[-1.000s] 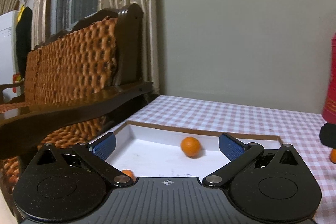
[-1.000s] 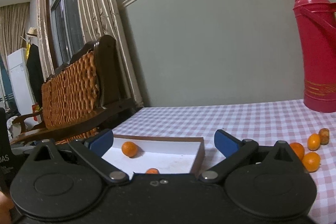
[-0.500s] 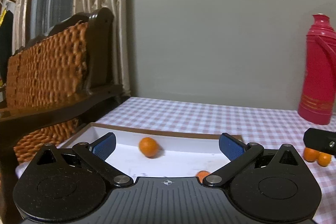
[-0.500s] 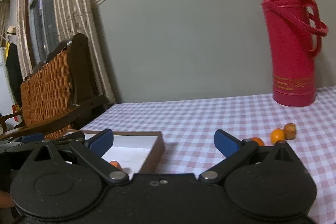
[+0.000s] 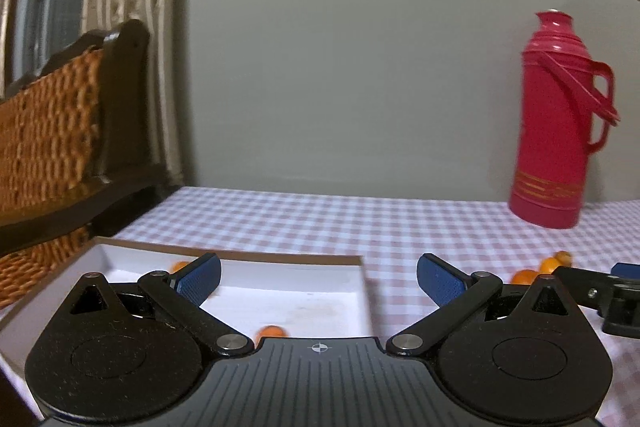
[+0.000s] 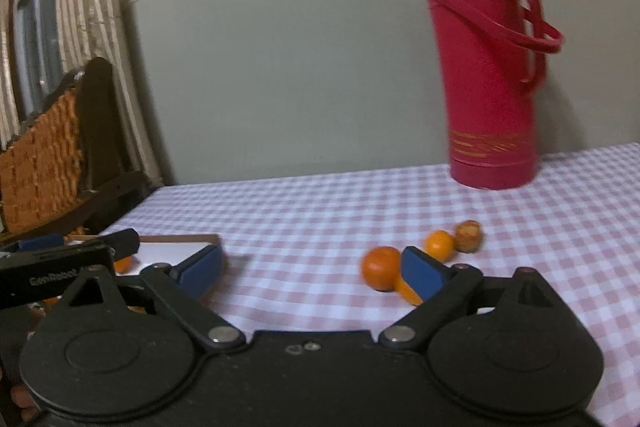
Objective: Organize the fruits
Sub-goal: 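Withdraw both open tools from the box to the remaining fruit, then grasp a mandarin with the right tool while the left tool approaches the large orange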
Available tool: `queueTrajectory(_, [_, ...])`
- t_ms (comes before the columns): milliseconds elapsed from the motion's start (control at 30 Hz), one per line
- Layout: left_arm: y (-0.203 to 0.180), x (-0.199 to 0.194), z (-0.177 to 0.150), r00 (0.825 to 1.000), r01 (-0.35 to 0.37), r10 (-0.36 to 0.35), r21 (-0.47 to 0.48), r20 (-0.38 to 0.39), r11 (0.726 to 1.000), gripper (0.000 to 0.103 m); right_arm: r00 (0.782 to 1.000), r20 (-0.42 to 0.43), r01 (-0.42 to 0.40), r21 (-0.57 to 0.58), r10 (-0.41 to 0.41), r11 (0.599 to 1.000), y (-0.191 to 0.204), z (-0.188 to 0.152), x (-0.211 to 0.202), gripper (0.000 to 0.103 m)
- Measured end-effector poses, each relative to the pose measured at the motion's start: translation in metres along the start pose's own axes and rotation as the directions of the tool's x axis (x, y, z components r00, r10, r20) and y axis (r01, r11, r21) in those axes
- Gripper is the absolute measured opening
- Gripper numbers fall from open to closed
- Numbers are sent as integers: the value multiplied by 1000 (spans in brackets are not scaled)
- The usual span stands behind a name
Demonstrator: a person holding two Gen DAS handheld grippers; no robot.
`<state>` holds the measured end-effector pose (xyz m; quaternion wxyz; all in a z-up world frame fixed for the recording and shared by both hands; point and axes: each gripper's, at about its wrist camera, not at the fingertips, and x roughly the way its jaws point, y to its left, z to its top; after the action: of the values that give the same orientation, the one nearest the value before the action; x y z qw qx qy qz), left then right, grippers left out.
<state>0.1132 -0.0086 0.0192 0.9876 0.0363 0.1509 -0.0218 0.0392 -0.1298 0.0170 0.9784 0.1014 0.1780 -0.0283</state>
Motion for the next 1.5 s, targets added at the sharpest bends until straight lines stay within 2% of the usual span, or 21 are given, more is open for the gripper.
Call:
queueTrajectory(167, [-25, 2, -1, 999, 51, -51, 14, -15, 999, 103, 999, -27, 47, 14, -47, 999, -19, -1, 1, 78])
queueTrajectory(367, [-50, 5, -3, 995, 98, -97, 43, -28, 994, 103, 995, -50, 91, 28, -89, 995, -37, -2, 1, 75])
queueTrajectory(733, [-82, 15, -8, 990, 134, -130, 74, -61, 988, 103, 989, -97, 116, 39, -112, 992, -63, -5, 8, 62])
queueTrajectory(1133, [-91, 32, -14, 990, 113, -105, 83, -98, 990, 103, 989, -113, 106, 59, -98, 993, -72, -3, 21, 56])
queueTrajectory(1500, [-86, 42, -13, 995, 54, -43, 113, -93, 992, 103, 983, -162, 93, 60, -83, 994, -68, -5, 48, 49])
